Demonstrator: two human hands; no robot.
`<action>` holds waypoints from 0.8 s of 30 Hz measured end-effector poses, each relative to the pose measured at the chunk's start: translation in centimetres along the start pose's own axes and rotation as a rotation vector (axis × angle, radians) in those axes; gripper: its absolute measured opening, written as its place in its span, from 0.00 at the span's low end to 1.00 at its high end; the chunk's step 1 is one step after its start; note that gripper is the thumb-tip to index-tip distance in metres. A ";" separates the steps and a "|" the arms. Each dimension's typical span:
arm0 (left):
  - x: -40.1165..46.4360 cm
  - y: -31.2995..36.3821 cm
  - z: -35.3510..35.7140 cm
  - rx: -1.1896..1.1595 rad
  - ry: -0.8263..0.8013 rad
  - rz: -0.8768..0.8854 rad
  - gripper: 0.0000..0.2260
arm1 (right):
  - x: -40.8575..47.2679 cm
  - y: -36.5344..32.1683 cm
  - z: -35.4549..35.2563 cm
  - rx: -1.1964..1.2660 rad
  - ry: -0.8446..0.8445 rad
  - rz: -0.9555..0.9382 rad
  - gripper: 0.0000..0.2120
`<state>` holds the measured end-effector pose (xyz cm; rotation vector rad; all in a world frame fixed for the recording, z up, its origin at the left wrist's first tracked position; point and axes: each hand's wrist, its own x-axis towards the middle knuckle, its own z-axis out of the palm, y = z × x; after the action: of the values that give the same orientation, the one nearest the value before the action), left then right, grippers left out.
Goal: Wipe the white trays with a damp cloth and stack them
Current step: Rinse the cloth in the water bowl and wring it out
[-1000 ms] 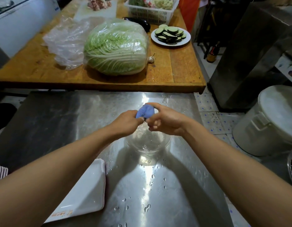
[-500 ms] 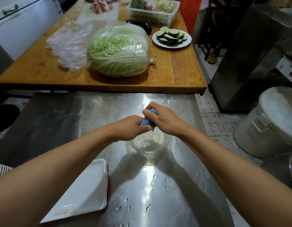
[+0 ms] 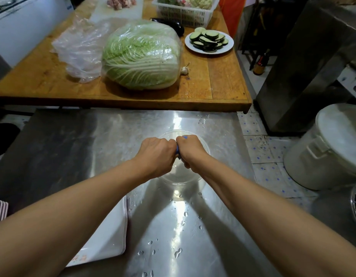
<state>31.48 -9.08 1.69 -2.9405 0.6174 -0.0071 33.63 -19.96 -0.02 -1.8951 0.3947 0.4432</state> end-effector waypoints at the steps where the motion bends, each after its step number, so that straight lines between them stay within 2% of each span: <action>1: 0.1 0.0 0.0 0.020 -0.006 0.002 0.06 | 0.1 0.2 0.1 0.009 0.015 0.015 0.13; 10: 0.3 0.4 0.0 0.086 -0.029 0.024 0.05 | 0.7 0.7 0.5 0.056 0.055 0.088 0.11; 20: -0.3 0.9 -0.5 0.112 -0.009 0.004 0.05 | -0.6 -0.4 -0.3 0.158 0.008 0.186 0.13; 24: -0.7 0.7 -0.8 -0.022 -0.028 -0.068 0.10 | -1.8 -1.2 -1.3 0.154 -0.121 0.161 0.15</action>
<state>30.52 -9.55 2.39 -2.9755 0.5167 0.0339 32.82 -20.61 2.24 -1.6849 0.4883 0.6140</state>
